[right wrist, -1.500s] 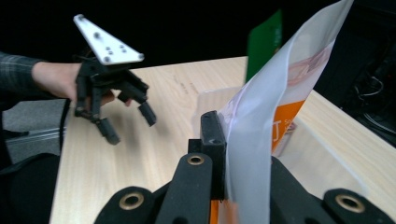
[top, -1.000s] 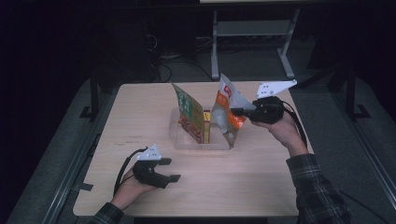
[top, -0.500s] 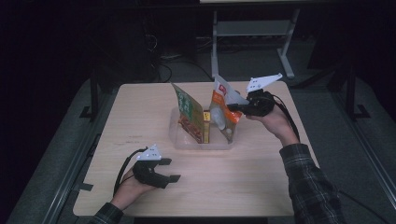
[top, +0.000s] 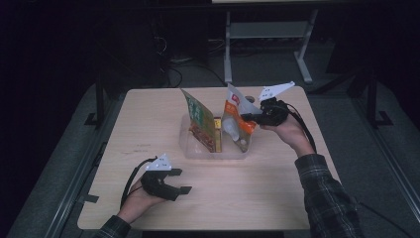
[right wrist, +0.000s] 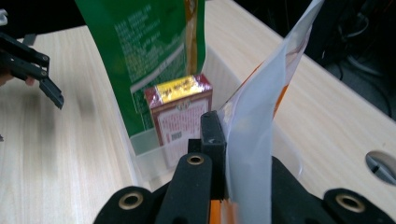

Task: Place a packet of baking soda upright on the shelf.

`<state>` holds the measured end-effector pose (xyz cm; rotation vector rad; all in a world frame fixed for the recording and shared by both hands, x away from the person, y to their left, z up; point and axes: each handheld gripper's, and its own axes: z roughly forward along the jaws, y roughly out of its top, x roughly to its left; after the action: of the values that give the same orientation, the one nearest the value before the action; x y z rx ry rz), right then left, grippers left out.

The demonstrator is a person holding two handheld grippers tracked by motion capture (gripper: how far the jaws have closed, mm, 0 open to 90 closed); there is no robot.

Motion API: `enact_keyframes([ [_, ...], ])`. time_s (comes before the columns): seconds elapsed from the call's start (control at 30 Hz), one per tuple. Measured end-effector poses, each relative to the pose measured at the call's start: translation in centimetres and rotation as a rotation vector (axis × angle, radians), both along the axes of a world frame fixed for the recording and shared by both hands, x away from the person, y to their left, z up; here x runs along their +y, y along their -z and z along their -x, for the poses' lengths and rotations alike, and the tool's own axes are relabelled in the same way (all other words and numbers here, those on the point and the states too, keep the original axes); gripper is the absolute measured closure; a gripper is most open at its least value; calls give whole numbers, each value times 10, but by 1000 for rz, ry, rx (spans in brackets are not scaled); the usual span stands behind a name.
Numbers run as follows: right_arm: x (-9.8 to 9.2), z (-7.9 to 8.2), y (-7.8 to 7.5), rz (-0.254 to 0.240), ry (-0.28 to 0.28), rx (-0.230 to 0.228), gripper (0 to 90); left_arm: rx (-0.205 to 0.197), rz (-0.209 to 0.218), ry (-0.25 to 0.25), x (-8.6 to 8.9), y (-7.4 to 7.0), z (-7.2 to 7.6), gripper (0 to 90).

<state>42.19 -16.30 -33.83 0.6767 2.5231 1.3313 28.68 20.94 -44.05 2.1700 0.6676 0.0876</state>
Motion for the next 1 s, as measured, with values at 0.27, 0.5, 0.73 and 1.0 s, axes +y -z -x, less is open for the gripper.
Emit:
enact_keyframes([
  [0.27,1,1,8,0,0,23,884,6,-7,9,-2,1,1,231],
  [0.5,0,2,7,-16,9,28,803,8,-12,12,-3,1,1,230],
  [0.73,3,4,8,2,49,41,453,8,-11,14,-3,1,1,228],
  [1.0,-4,8,4,-3,133,37,235,-2,-14,15,-2,0,1,223],
])
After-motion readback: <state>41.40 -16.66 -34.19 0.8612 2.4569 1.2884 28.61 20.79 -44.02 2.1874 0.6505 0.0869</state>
